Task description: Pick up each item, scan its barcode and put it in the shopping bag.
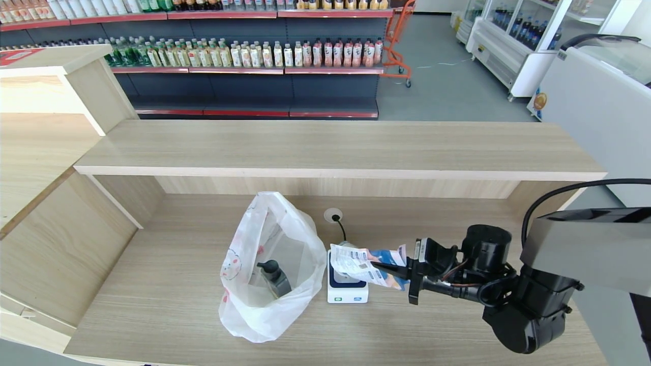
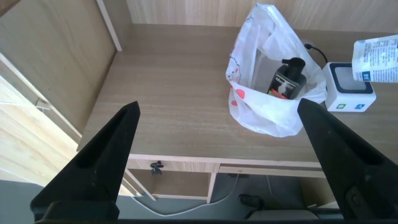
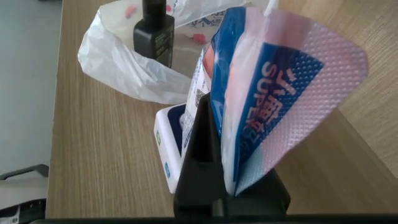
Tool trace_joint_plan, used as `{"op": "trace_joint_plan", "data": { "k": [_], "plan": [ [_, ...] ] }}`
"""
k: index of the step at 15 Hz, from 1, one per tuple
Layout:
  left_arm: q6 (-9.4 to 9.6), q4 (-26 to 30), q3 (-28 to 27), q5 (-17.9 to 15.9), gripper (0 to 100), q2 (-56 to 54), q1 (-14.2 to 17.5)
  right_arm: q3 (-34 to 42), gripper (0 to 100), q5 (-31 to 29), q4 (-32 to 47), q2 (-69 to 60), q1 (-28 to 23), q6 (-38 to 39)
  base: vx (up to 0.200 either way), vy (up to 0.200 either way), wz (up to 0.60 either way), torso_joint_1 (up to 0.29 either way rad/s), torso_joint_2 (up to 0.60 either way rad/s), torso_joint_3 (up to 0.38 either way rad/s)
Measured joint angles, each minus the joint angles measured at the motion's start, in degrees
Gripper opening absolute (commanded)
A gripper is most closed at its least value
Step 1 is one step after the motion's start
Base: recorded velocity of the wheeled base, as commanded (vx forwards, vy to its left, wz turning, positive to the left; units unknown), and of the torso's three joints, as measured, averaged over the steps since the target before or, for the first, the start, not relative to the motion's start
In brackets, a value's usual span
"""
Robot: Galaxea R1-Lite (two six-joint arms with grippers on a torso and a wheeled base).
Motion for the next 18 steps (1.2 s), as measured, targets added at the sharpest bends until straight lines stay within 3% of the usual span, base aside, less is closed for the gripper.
{"op": "trace_joint_plan", "data": {
  "k": [18],
  "plan": [
    [0.01, 0.0, 0.0, 0.0, 100, 0.0, 0.0, -3.67, 0, -0.1, -1.21, 5.0, 0.0, 2.91, 0.0, 0.0, 0.0, 0.0, 0.0, 0.0]
  ]
}}
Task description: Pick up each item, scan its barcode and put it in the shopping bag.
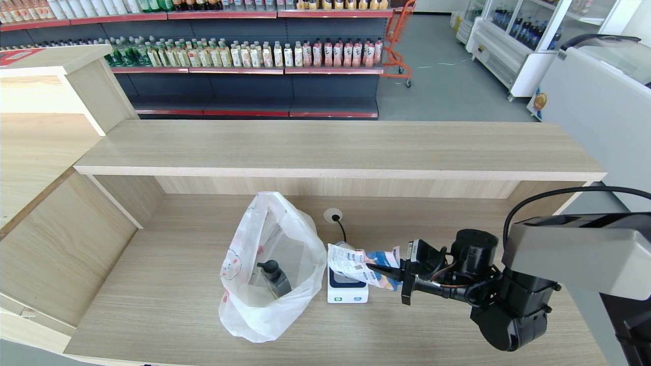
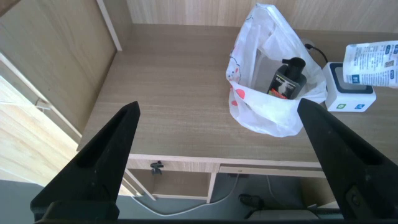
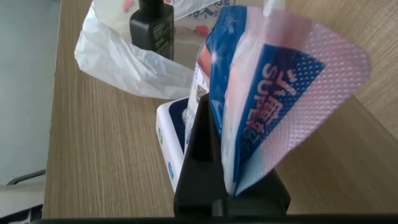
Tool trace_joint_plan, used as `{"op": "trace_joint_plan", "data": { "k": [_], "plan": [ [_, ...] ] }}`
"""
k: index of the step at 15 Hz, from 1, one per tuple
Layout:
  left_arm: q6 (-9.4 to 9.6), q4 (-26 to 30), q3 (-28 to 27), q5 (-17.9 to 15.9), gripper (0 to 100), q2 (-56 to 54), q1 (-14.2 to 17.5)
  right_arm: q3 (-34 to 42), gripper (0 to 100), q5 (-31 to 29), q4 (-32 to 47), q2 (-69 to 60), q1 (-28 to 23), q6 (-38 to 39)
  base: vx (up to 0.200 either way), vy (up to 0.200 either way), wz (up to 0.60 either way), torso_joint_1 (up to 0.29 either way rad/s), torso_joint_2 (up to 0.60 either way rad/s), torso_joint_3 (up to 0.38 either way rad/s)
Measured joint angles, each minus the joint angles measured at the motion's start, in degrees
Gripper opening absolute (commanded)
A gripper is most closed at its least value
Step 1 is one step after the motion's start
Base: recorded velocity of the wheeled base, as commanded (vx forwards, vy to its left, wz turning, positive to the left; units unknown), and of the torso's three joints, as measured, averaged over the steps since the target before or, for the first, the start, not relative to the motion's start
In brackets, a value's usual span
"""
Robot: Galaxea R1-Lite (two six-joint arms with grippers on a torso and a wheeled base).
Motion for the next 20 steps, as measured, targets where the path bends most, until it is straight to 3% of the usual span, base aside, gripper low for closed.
{"op": "trace_joint_plan", "data": {
  "k": [7, 8, 11, 14, 16, 20],
  "plan": [
    [0.0, 0.0, 0.0, 0.02, 100, 0.0, 0.0, 0.09, 0, -0.94, 0.09, -2.13, 0.1, 7.52, 0.0, 0.0, 0.0, 0.0, 0.0, 0.0],
    [-0.01, 0.0, 0.0, 0.02, 100, 0.0, 0.0, 0.61, 0, -2.69, 0.13, -3.49, 0.05, 10.37, 0.0, 0.0, 0.0, 0.0, 0.0, 0.0],
    [-0.01, 0.0, 0.0, 0.0, 100, 0.0, 0.0, 4.71, 0, -16.24, 3.29, -10.03, -0.56, 25.17, 0.0, 0.0, 0.0, 0.0, 0.0, 0.0],
    [0.0, 0.0, 0.0, 0.0, 100, 0.0, 0.0, 6.14, 0, -25.84, 21.54, -20.3, -0.72, 40.02, 0.0, 0.0, 0.0, 0.0, 0.0, 0.0],
    [-0.01, 0.0, 0.0, 0.02, 100, 0.0, 0.0, 6.58, 0, -28.81, 25.89, -25.59, -0.59, 47.49, 0.0, 0.0, 0.0, 0.0, 0.0, 0.0],
    [-0.01, 0.02, 0.0, 0.02, 100, 0.0, 0.0, 6.95, 0, -29.05, 26.09, -29.14, -0.54, 52.08, 0.0, 0.0, 0.0, 0.0, 0.0, 0.0]
  ]
}}
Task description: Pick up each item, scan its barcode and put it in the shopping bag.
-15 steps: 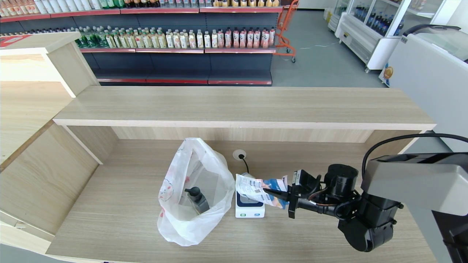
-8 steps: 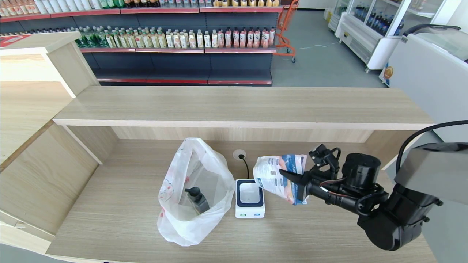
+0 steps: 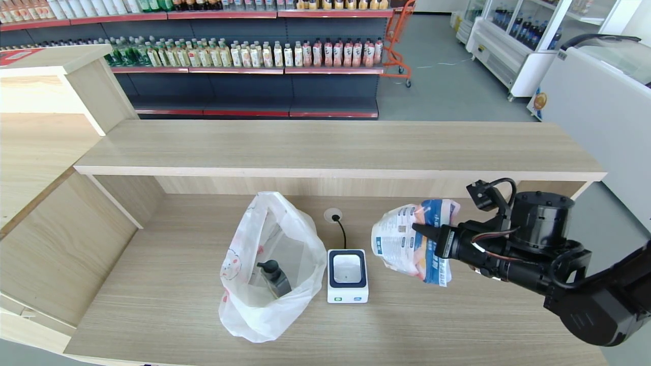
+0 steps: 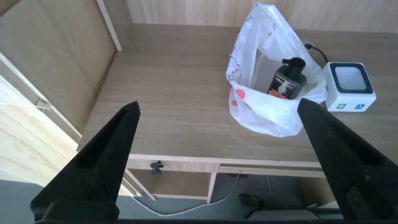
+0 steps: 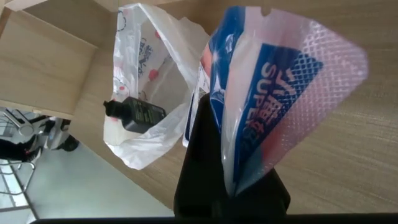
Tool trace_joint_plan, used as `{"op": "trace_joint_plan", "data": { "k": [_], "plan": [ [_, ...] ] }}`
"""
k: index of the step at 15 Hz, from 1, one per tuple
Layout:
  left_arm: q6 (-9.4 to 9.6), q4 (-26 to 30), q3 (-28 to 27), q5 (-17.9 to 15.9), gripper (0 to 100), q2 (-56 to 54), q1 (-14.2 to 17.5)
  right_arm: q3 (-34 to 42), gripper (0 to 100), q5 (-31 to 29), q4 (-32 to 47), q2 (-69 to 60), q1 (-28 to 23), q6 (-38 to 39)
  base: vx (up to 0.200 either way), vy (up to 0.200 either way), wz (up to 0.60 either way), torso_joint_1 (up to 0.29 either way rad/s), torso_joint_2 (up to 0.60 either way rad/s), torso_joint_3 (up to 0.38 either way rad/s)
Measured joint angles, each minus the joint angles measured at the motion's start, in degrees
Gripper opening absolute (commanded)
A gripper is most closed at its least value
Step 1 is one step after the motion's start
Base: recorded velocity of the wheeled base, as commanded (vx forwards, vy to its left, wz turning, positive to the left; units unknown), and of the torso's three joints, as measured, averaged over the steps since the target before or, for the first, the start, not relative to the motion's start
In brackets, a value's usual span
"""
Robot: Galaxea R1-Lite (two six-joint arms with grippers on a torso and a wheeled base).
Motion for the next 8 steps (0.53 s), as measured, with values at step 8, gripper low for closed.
{"op": "trace_joint_plan", "data": {
  "k": [8],
  "plan": [
    [-0.24, -0.02, 0.0, 0.01, 100, 0.0, 0.0, 1.62, 0, 0.28, 2.02, -2.73, -0.05, 3.15, 0.0, 0.1, 0.0, 0.001, 0.0, 0.0]
  ]
}}
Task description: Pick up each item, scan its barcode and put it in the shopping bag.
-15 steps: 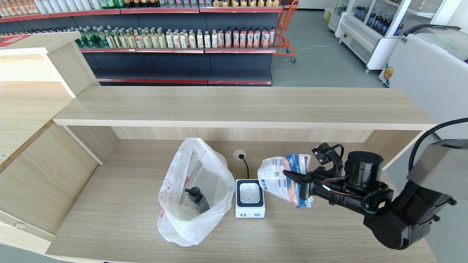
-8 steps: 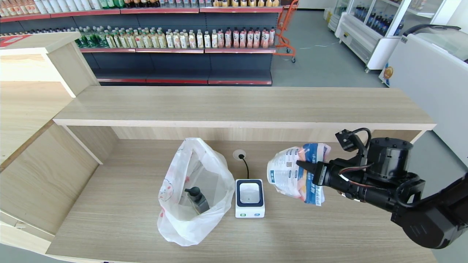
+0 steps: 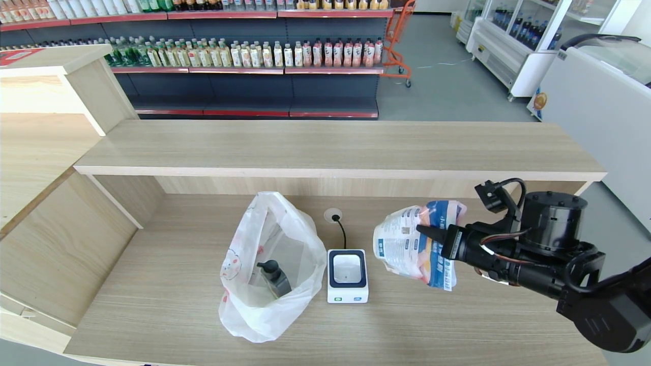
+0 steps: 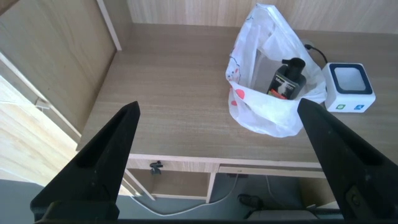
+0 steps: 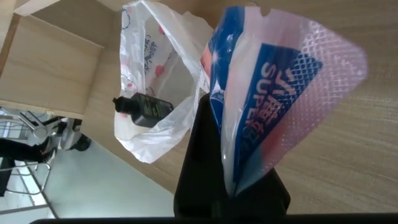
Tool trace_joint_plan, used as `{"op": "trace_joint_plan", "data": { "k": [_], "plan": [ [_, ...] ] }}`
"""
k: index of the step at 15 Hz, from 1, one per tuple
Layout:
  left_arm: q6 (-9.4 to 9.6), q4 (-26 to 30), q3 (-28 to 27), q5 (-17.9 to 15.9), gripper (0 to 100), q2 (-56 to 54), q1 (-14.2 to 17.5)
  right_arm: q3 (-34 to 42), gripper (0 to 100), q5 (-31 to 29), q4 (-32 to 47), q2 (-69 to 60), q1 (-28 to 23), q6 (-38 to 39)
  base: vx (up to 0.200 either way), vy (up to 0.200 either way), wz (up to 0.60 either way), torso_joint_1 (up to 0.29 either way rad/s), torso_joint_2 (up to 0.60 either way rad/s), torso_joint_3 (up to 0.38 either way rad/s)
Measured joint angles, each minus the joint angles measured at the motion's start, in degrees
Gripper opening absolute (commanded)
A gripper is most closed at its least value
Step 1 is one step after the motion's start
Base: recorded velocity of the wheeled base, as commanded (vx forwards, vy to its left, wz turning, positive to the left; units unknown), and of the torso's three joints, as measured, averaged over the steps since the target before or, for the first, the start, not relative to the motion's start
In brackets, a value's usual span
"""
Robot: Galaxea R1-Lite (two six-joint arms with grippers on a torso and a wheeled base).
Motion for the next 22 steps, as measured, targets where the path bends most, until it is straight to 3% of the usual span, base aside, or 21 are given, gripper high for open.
{"op": "trace_joint_plan", "data": {
  "k": [5, 11, 22],
  "plan": [
    [0.6, 0.02, 0.0, 0.0, 100, 0.0, -0.02, -0.72, 0, 0.05, 0.6, -0.01, 1.01, 0.02, 0.0, 0.2, 0.0, 0.001, 0.0, 0.003],
    [0.35, -0.02, 0.0, 0.02, 100, 0.0, -0.05, -1.79, 0, -0.15, 0.71, 2.3, 4.61, -0.72, 0.0, 0.0, 0.0, 0.0, 0.0, 0.0],
    [0.33, 0.0, 0.0, -0.04, 100, 0.0, 0.0, -18.55, 0, -0.46, 4.74, 15.87, 8.68, -6.17, 0.0, 0.0, 0.0, 0.0, 0.0, 0.0]
  ]
}}
